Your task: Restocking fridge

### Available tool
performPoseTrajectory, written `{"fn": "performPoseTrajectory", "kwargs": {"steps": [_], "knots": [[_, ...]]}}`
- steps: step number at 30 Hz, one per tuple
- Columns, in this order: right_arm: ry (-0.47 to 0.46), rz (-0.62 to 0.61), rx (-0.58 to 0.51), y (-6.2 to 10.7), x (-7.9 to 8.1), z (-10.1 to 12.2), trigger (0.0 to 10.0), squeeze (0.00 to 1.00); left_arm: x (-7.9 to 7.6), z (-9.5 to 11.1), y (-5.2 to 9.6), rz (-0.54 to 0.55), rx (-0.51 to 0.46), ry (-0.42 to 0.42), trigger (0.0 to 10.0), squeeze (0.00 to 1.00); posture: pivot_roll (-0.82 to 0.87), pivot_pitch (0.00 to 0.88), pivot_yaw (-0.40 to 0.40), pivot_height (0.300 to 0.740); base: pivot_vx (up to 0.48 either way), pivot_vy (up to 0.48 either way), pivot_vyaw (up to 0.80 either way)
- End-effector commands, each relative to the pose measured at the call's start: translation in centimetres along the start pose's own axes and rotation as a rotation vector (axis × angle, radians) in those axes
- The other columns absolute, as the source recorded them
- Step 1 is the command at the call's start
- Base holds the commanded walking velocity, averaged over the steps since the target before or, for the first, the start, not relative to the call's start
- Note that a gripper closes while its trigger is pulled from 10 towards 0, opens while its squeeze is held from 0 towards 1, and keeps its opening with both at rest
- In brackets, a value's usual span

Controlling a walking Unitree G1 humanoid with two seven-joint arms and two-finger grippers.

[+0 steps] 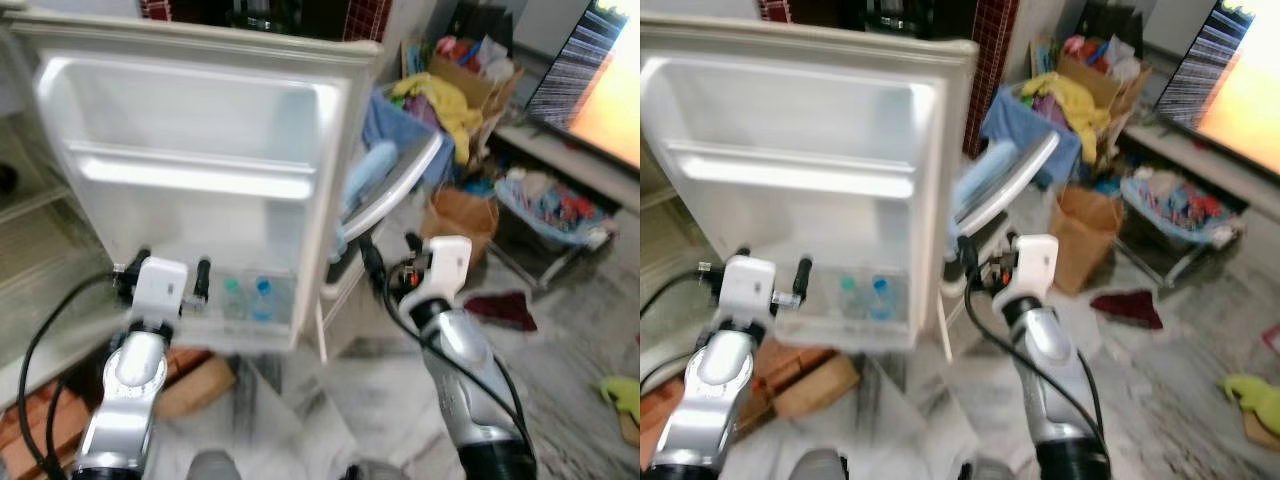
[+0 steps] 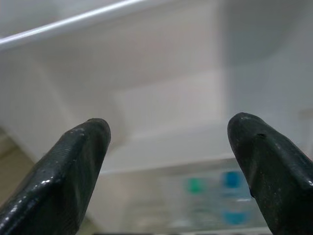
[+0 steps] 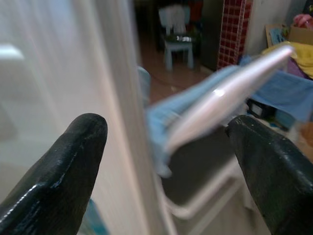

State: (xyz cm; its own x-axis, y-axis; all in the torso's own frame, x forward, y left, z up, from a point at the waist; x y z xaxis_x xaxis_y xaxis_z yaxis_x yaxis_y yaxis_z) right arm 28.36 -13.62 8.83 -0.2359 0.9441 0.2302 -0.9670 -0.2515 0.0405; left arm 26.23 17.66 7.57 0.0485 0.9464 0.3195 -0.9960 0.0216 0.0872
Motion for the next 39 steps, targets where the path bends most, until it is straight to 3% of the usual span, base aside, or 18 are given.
{"fn": "performPoseTrajectory", "kwargs": {"steps": [1,8,11,13,14,17,22,29,35,39], "knots": [[-0.02,0.038,-0.06,-1.2,1.2,1.6,10.0,0.0,1.1,-0.1,0.1,0.043,0.032,0.018,10.0,0.0,0.07,0.0,-0.076,0.74,0.0,0.0,0.79],[-0.018,0.018,-0.105,-2.0,1.2,2.6,10.0,0.0,1.6,0.2,0.1,0.081,0.082,-0.041,10.0,0.0,0.09,0.024,-0.06,0.74,0.0,0.0,0.79],[-0.018,-0.002,-0.11,-2.2,0.9,2.7,10.0,0.0,1.8,0.4,-0.3,0.059,0.027,-0.035,10.0,0.0,0.07,0.018,-0.058,0.74,0.0,0.0,0.79],[-0.026,-0.024,-0.115,-2.3,0.7,2.7,10.0,0.0,1.6,0.0,-1.6,-0.017,0.017,-0.006,10.0,0.0,0.05,0.002,-0.056,0.74,0.0,0.0,0.78],[-0.042,-0.042,-0.119,-2.3,0.6,2.7,10.0,0.0,1.0,-0.4,-2.4,-0.094,0.025,0.033,10.0,0.0,0.04,0.0,-0.05,0.74,0.0,0.0,0.0],[-0.045,-0.071,-0.129,-2.0,0.2,2.7,10.0,0.0,0.1,-0.7,-3.2,-0.19,0.011,0.04,10.0,0.0,0.01,0.0,-0.03,0.74,0.0,0.0,0.0],[-0.04,-0.145,-0.146,-0.9,-1.0,2.5,10.0,0.0,-1.1,-1.3,-3.7,-0.243,-0.006,-0.001,10.0,0.0,-0.03,0.0,-0.008,0.74,0.0,0.0,0.0],[-0.055,-0.231,-0.183,0.4,-1.9,2.5,10.0,0.0,-2.3,-1.4,-3.7,-0.27,-0.031,0.049,10.0,0.0,-0.09,0.0,0.04,0.74,0.0,0.0,0.0],[-0.07,-0.273,-0.185,1.2,-2.3,1.9,10.0,0.0,-1.6,-2.2,-3.4,-0.252,0.007,0.063,10.0,0.0,-0.1,0.0,0.065,0.74,0.0,0.0,0.0],[-0.079,-0.256,-0.181,1.1,-1.7,1.7,10.0,0.0,-0.5,-2.1,-3.8,-0.203,0.026,0.078,10.0,0.0,-0.11,0.0,0.072,0.74,0.0,0.0,0.0]]}}
Point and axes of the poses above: a point about 5 cm out from each wrist's last joint towards the gripper, its own y axis pointing back from the gripper into the wrist, its own z axis along the axis of the wrist's last joint, x = y × z, the point moved 1 cm from there along -y, pointing out of the wrist towards the gripper, and after that the axes turned 2 degrees about -y, right-handed, at the moved point
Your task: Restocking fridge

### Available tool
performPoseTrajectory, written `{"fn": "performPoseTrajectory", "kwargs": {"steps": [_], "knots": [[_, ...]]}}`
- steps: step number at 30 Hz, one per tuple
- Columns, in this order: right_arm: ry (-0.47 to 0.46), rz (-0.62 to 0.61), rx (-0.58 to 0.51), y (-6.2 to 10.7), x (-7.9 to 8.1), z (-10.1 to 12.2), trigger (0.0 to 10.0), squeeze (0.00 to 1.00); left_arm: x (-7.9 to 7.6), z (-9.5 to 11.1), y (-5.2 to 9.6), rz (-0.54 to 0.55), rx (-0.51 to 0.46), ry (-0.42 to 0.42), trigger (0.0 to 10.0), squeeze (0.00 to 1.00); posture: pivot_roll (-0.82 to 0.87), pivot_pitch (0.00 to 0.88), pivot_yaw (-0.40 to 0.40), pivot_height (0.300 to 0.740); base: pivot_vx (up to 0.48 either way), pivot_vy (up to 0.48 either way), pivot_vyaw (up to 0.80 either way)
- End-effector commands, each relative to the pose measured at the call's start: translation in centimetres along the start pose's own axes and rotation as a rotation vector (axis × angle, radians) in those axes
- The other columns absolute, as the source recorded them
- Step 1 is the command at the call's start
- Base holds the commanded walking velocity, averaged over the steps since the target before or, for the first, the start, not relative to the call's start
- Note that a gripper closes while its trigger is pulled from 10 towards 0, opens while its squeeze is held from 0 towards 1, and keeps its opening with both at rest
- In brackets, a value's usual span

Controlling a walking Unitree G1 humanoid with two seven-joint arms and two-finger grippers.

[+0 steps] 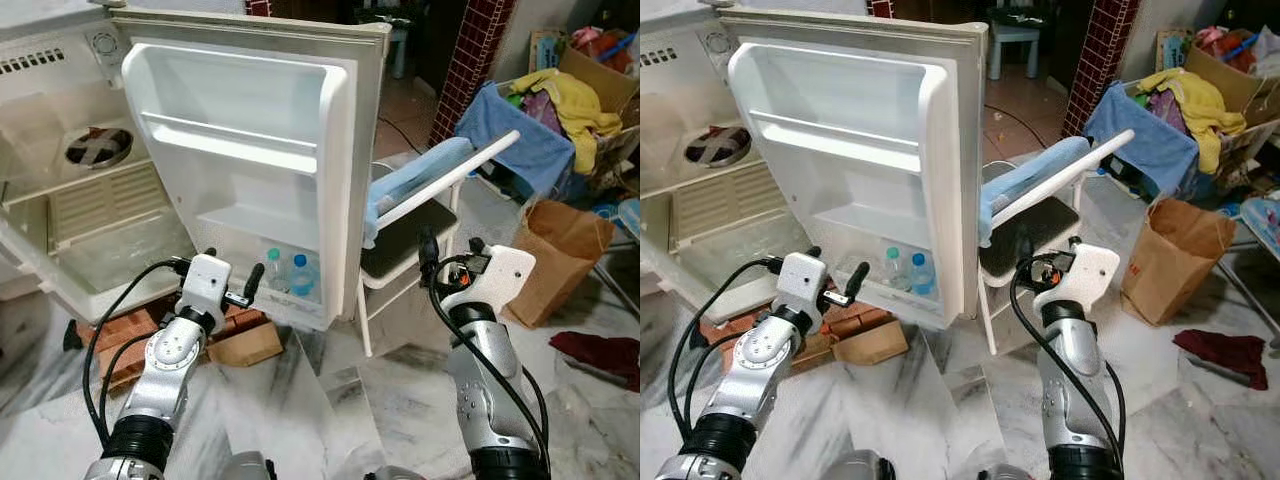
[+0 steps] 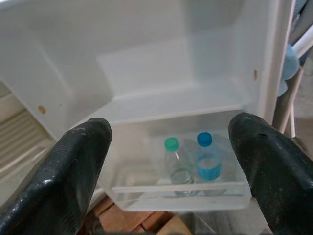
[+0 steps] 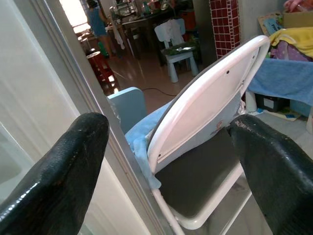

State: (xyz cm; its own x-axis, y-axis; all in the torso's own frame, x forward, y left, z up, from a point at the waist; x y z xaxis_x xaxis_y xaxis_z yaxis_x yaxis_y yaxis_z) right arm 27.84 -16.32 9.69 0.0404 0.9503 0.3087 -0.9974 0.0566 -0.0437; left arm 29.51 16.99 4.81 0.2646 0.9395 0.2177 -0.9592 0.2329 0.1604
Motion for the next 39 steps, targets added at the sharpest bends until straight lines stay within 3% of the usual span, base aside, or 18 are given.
{"fn": "performPoseTrajectory", "kwargs": {"steps": [1,7,11,16,24,35,36,37,39], "knots": [[0.003,0.035,-0.013,0.0,0.9,0.3,10.0,0.0,1.2,0.2,0.0,0.038,0.011,0.01,10.0,0.0,-0.11,0.0,0.066,0.74,0.0,0.0,0.0],[0.016,0.088,0.0,0.2,1.3,0.1,10.0,0.0,1.6,0.1,0.4,0.1,0.003,0.036,10.0,0.0,-0.09,0.0,0.021,0.74,0.0,0.0,0.13],[0.037,0.151,0.034,-0.5,1.6,-0.1,10.0,0.0,2.3,0.1,2.3,0.203,-0.022,0.122,10.0,0.0,-0.03,0.0,-0.024,0.74,0.0,0.0,0.8],[0.035,0.161,0.02,-1.2,2.2,0.2,10.0,0.0,2.0,1.2,2.4,0.198,-0.074,0.166,10.0,0.0,-0.02,0.0,-0.023,0.74,0.0,0.0,0.8],[0.041,0.153,0.034,-0.8,2.2,-0.2,10.0,0.0,0.1,2.8,2.2,0.132,-0.124,0.113,10.0,0.0,-0.02,0.0,-0.027,0.74,0.0,0.0,0.14],[0.045,0.127,0.012,-0.7,2.1,0.0,10.0,0.0,0.1,3.1,2.4,0.099,-0.116,0.091,10.0,0.0,-0.02,0.0,-0.018,0.74,0.0,-0.169,0.57],[0.041,0.127,0.013,-0.7,2.1,-0.1,10.0,0.78,0.1,3.1,2.4,0.1,-0.113,0.088,10.0,0.0,-0.01,0.0,-0.02,0.74,0.0,-0.472,0.0],[0.035,0.131,0.015,-0.7,2.2,-0.1,10.0,1.0,0.1,3.1,2.4,0.102,-0.112,0.087,10.0,0.0,-0.01,0.0,-0.021,0.74,0.0,-0.472,0.0],[0.031,0.133,0.016,-0.7,2.2,-0.2,10.0,1.0,0.1,3.1,2.4,0.105,-0.111,0.086,10.0,0.0,-0.01,0.0,-0.022,0.74,0.0,-0.472,0.0]]}}
Point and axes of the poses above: a point about 5 cm out from each wrist's last joint towards the gripper, its own y axis pointing back from the gripper into the wrist, its own z axis along the axis of the wrist's last joint, x = y × z, the point moved 1 cm from there along -y, pointing out of the wrist towards the gripper, and after that the axes turned 2 degrees about -y, right-handed, at the moved point
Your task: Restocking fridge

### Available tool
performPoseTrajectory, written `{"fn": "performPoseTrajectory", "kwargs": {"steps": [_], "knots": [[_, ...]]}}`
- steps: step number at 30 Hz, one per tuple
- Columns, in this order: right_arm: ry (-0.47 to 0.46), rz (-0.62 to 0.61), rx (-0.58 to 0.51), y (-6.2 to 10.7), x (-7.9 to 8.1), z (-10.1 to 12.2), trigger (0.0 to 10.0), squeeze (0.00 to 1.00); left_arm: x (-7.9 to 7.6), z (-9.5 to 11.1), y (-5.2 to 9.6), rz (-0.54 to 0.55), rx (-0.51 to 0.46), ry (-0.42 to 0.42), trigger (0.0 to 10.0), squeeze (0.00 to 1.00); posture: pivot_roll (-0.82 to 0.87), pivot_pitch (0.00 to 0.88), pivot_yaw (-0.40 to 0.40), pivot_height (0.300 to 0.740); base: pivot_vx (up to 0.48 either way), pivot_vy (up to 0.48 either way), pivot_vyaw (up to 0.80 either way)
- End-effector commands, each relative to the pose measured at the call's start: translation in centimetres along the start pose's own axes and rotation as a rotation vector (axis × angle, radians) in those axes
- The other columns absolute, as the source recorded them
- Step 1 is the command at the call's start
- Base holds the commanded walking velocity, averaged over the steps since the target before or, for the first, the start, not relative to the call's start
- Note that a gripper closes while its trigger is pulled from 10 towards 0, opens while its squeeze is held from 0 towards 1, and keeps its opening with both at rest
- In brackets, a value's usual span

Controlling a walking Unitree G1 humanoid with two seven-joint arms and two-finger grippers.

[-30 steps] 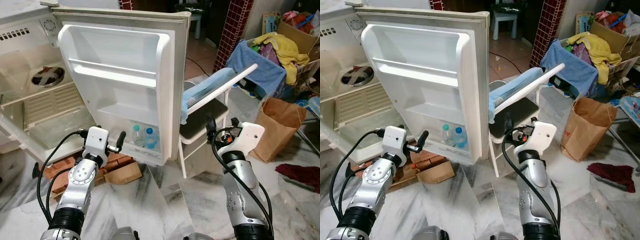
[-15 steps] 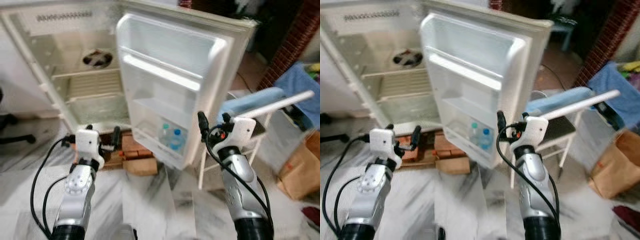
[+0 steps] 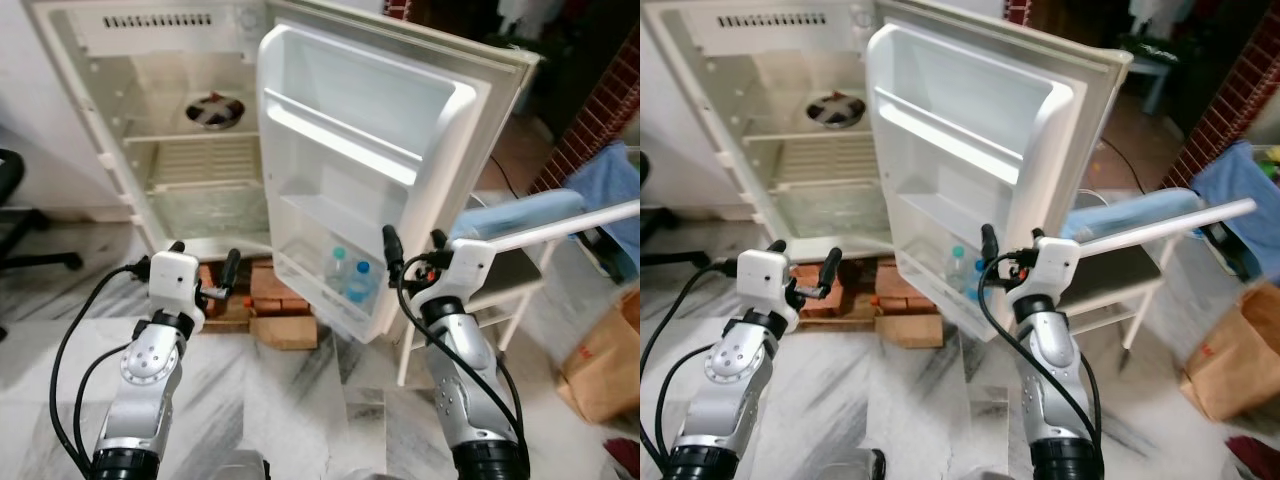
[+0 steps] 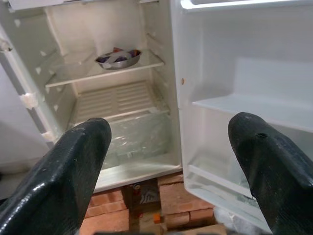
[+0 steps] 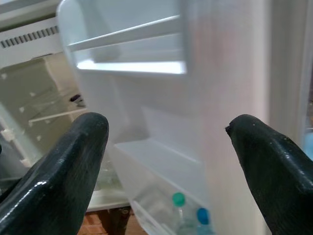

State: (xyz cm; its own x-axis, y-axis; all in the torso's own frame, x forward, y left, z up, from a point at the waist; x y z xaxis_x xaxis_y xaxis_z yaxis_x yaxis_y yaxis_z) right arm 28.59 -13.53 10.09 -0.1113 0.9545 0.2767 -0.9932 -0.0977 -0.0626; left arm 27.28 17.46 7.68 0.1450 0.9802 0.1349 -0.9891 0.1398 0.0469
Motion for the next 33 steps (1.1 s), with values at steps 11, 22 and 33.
{"fn": "performPoseTrajectory", "kwargs": {"steps": [11,22,33], "knots": [[0.016,0.005,0.019,-0.3,-0.5,0.1,10.0,0.0,-0.5,0.6,-0.3,-0.013,-0.001,-0.002,10.0,0.0,-0.02,0.0,-0.023,0.74,0.0,-0.476,0.0],[0.053,0.106,0.005,-0.6,0.8,0.5,10.0,0.0,-0.2,0.6,-0.3,0.021,0.01,0.023,10.0,0.0,0.0,0.0,-0.036,0.74,0.0,-0.28,0.29],[0.064,0.148,0.0,-1.6,0.8,0.9,10.0,0.0,-0.1,0.5,-0.3,0.045,0.024,0.029,10.0,0.0,0.0,0.0,-0.042,0.74,0.0,0.0,0.79]]}}
Point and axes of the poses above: a point about 5 cm out from each wrist's last joint towards the gripper, its own y axis pointing back from the gripper into the wrist, its own z axis along the axis of the wrist's last joint, x = y × z, the point moved 1 cm from there along -y, pointing out of the wrist towards the gripper, and after that the axes turned 2 degrees about -y, right-handed, at the moved point
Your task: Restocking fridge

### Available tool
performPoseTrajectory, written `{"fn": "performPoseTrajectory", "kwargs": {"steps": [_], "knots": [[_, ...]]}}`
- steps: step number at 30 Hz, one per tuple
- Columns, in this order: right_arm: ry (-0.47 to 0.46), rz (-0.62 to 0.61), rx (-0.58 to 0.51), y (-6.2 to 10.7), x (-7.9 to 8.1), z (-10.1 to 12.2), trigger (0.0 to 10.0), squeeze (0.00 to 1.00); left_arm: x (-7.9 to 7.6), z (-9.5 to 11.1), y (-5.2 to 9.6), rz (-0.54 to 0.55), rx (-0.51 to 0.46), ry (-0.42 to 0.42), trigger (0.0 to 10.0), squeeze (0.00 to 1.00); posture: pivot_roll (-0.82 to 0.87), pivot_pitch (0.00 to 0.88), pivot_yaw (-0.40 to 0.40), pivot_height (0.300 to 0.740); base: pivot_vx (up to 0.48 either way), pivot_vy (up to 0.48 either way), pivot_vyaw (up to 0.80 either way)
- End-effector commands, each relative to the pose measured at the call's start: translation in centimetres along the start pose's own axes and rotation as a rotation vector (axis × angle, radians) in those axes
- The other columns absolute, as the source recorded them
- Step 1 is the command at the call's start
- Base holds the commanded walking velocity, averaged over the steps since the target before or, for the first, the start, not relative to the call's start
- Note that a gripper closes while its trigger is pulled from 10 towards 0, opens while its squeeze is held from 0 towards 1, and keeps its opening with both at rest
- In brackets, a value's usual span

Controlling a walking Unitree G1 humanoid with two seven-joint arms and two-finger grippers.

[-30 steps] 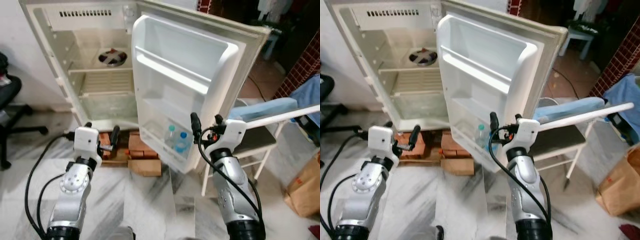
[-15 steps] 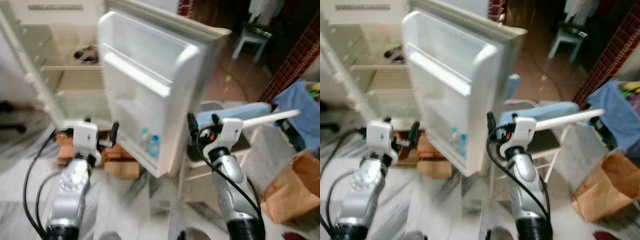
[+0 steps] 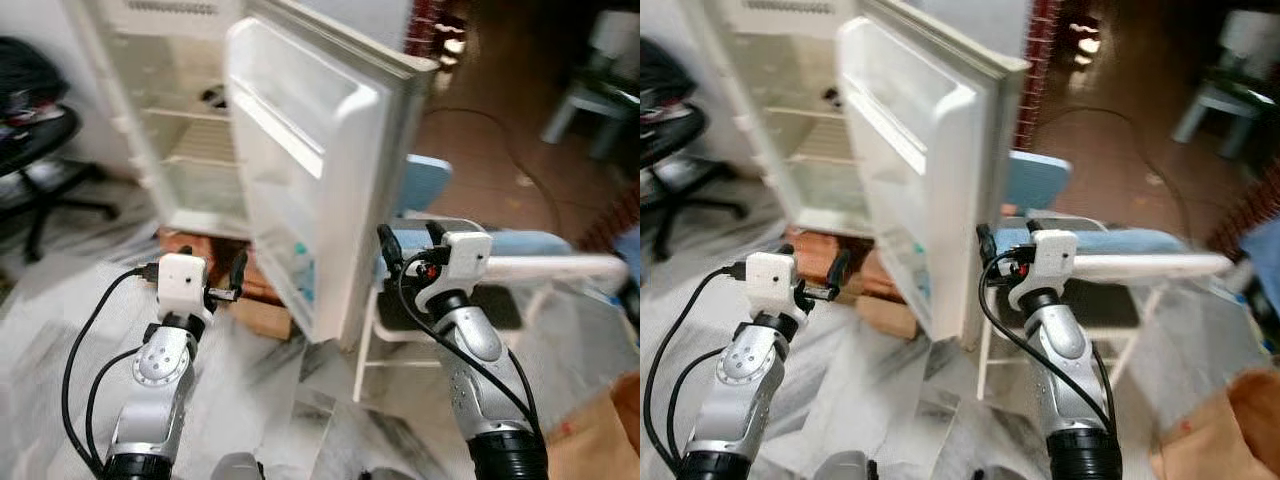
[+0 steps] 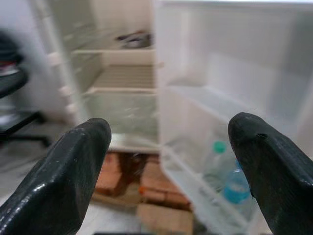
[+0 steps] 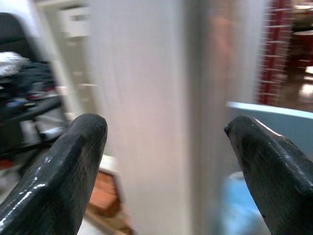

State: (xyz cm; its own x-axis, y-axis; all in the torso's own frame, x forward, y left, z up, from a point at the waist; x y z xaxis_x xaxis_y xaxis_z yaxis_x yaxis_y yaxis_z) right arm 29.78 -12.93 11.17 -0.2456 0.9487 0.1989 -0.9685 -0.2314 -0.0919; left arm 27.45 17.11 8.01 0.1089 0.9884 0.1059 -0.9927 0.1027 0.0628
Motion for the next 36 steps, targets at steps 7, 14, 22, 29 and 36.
{"fn": "performPoseTrajectory", "kwargs": {"steps": [7,14,22,29,36], "knots": [[0.001,0.0,-0.019,-0.7,0.1,0.4,10.0,0.0,0.3,0.1,-0.2,0.017,0.006,0.001,10.0,0.0,0.0,0.0,-0.041,0.74,0.0,0.0,0.79],[0.004,-0.042,-0.021,-0.5,-0.6,0.3,10.0,0.0,0.2,0.1,-0.1,0.012,0.012,0.001,10.0,0.0,0.0,0.0,-0.041,0.74,0.0,0.0,0.23],[0.046,-0.093,-0.004,-0.6,-2.3,0.5,10.0,0.0,0.2,-0.1,0.0,0.006,0.026,0.008,10.0,0.0,0.01,0.0,-0.039,0.74,0.0,0.0,0.0],[0.114,-0.096,-0.026,-2.1,-3.2,1.5,10.0,0.0,0.3,0.0,0.1,0.009,0.028,0.003,10.0,0.0,0.02,0.006,-0.037,0.74,0.0,0.0,0.0],[0.171,-0.096,-0.053,-4.0,-3.6,2.7,10.0,0.0,0.5,0.1,0.2,0.013,0.032,-0.005,10.0,0.0,0.03,0.017,-0.036,0.74,0.0,0.0,0.0]]}}
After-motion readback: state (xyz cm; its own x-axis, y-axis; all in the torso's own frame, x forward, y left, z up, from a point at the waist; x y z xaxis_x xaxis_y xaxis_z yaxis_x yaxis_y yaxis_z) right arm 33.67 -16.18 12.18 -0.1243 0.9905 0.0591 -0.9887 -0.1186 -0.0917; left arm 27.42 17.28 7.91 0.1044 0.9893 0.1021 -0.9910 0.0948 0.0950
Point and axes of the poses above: a point about 5 cm out from each wrist's last joint towards the gripper, its own y axis pointing back from the gripper into the wrist, its own z axis along the axis of the wrist's last joint, x = y × z, the point moved 1 cm from there along -y, pointing out of the wrist towards the gripper, and after that the axes turned 2 degrees about -y, right-handed, at the moved point
